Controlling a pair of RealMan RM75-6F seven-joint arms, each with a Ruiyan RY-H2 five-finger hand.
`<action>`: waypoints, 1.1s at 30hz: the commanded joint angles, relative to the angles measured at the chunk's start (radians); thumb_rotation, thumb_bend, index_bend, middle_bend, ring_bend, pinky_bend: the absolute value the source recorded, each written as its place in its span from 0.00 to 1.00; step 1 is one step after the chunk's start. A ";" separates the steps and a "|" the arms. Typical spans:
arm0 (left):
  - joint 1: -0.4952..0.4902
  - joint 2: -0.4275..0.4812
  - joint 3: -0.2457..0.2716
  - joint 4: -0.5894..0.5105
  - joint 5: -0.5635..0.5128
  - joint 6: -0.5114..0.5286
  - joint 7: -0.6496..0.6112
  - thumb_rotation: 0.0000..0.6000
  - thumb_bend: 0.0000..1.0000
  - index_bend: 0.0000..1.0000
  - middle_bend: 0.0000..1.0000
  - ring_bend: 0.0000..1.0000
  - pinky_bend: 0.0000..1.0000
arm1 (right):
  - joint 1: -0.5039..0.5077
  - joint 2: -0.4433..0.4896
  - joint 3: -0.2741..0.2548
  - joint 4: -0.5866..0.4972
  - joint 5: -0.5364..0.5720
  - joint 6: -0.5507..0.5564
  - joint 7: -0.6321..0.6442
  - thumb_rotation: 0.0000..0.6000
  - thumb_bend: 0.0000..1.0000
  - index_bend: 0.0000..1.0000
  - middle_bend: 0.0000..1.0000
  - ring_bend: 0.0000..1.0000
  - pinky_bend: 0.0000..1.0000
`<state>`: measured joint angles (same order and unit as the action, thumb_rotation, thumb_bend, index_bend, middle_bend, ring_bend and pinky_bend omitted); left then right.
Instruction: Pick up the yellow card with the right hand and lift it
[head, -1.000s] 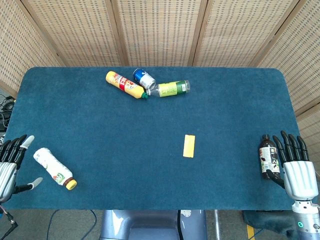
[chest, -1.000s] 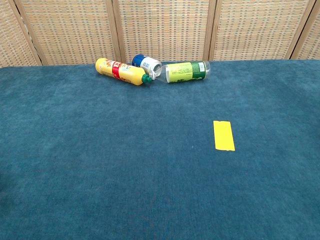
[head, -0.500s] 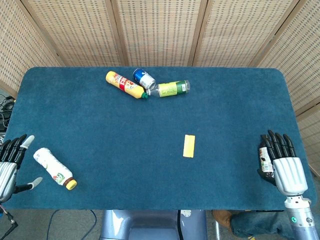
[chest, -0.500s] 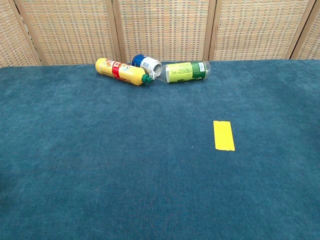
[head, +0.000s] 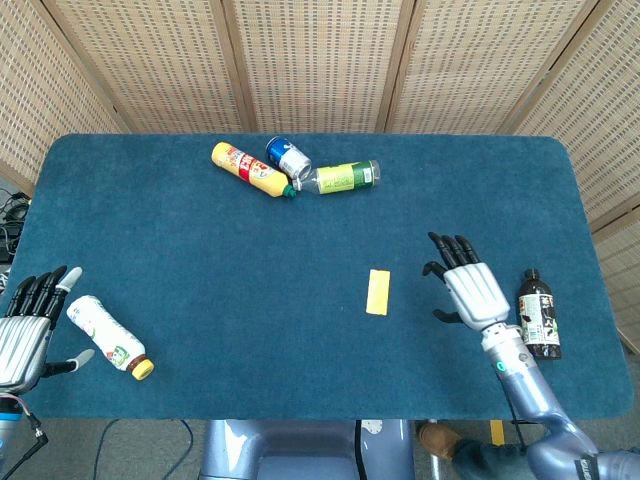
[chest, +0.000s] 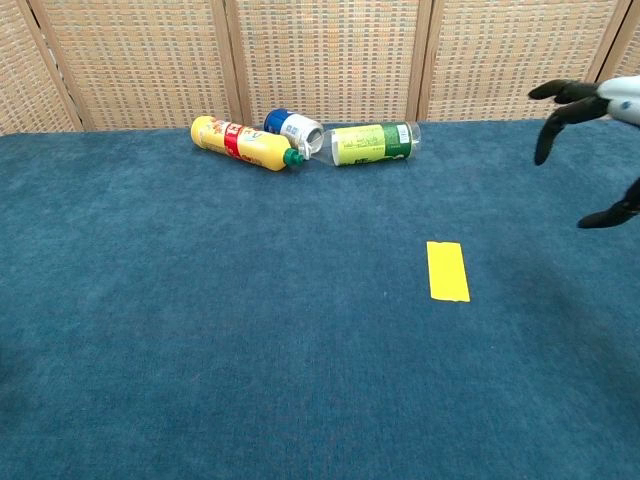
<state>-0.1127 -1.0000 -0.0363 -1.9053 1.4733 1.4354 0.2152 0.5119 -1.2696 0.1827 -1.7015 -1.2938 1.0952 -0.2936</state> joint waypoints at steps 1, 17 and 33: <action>-0.008 -0.001 -0.009 0.004 -0.024 -0.014 0.000 1.00 0.00 0.00 0.00 0.00 0.00 | 0.075 -0.087 0.034 0.033 0.087 -0.068 -0.091 1.00 0.20 0.42 0.00 0.00 0.00; -0.017 -0.010 -0.011 0.006 -0.044 -0.024 0.016 1.00 0.00 0.00 0.00 0.00 0.00 | 0.174 -0.306 0.001 0.248 0.211 -0.135 -0.227 1.00 0.24 0.44 0.00 0.00 0.00; -0.028 -0.019 -0.012 0.007 -0.066 -0.038 0.034 1.00 0.00 0.00 0.00 0.00 0.00 | 0.222 -0.414 -0.014 0.328 0.289 -0.153 -0.304 1.00 0.25 0.44 0.00 0.00 0.00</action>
<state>-0.1402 -1.0187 -0.0485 -1.8980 1.4077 1.3977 0.2493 0.7320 -1.6822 0.1695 -1.3749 -1.0055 0.9416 -0.5961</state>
